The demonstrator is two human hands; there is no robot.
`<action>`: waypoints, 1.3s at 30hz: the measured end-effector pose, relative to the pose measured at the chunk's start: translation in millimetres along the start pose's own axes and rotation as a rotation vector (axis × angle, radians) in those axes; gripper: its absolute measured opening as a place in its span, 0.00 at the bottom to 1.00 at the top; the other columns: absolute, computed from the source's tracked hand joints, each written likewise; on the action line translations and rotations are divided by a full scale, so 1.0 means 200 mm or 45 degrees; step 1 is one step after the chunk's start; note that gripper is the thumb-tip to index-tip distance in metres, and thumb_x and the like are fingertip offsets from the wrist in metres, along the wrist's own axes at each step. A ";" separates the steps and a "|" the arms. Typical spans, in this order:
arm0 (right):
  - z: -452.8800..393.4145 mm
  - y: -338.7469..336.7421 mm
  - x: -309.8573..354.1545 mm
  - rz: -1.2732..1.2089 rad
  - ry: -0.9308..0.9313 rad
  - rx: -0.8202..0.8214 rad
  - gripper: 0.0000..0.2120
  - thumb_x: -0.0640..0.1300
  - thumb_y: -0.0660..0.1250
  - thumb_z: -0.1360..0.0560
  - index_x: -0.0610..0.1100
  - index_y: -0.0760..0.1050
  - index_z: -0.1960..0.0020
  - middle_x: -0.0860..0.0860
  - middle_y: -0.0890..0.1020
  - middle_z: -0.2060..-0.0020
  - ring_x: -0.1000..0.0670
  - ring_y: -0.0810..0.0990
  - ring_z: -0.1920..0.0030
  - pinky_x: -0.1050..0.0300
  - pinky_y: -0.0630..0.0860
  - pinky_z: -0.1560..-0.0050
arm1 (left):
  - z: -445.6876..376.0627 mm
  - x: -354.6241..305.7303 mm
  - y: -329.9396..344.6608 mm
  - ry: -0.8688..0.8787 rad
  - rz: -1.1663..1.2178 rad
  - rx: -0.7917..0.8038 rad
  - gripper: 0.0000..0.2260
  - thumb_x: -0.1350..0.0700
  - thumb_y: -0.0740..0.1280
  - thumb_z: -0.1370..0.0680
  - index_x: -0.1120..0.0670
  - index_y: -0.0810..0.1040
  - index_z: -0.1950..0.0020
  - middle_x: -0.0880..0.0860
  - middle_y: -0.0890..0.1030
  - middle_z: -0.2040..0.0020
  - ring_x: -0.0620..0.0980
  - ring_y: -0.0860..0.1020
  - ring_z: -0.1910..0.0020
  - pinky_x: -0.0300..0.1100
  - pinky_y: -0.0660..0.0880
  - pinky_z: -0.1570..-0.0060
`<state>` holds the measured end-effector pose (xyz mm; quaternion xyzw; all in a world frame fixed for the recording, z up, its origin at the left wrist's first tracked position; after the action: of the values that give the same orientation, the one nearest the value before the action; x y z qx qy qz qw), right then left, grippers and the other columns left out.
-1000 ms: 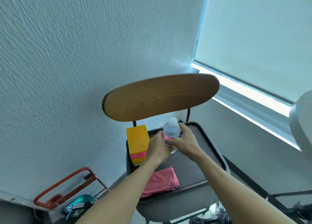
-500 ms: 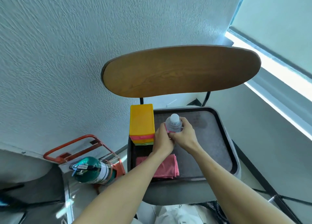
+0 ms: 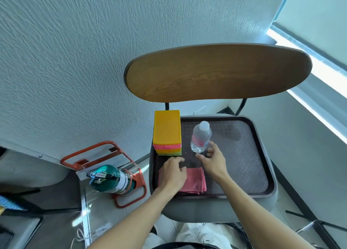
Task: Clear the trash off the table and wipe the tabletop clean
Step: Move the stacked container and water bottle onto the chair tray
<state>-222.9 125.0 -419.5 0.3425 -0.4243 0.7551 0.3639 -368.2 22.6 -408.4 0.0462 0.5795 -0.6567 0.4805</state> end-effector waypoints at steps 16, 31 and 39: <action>-0.22 0.06 0.23 0.080 -0.123 -0.047 0.16 0.42 0.73 0.26 0.44 0.77 0.40 0.55 0.79 0.59 0.58 0.77 0.61 0.64 0.69 0.60 | 0.03 -0.04 -0.54 0.452 -0.127 -0.718 0.17 0.52 0.74 0.27 0.54 0.76 0.41 0.54 0.75 0.43 0.49 0.74 0.45 0.39 0.74 0.50; -0.38 0.19 0.37 0.118 -0.168 0.004 0.18 0.42 0.72 0.25 0.44 0.76 0.35 0.47 0.83 0.44 0.49 0.81 0.47 0.58 0.71 0.47 | -0.07 0.00 -0.52 0.465 -0.288 -0.597 0.17 0.48 0.72 0.26 0.52 0.81 0.40 0.53 0.77 0.38 0.54 0.76 0.43 0.49 0.77 0.49; -0.39 0.17 0.34 0.135 -0.121 0.036 0.20 0.44 0.72 0.24 0.45 0.74 0.33 0.47 0.83 0.43 0.49 0.80 0.45 0.56 0.72 0.46 | -0.06 -0.01 -0.49 0.437 -0.233 -0.579 0.18 0.47 0.72 0.25 0.52 0.80 0.38 0.53 0.76 0.37 0.54 0.76 0.43 0.51 0.78 0.48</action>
<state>-302.0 197.9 -408.7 0.3601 -0.4481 0.7620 0.2980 -439.6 20.4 -340.2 -0.0049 0.7863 -0.5331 0.3123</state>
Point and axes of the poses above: each hand's wrist, its own z-axis away from the middle knuckle, its own y-axis out of the palm, x = y × z, the point moved 8 cm from there along -z, towards the middle knuckle
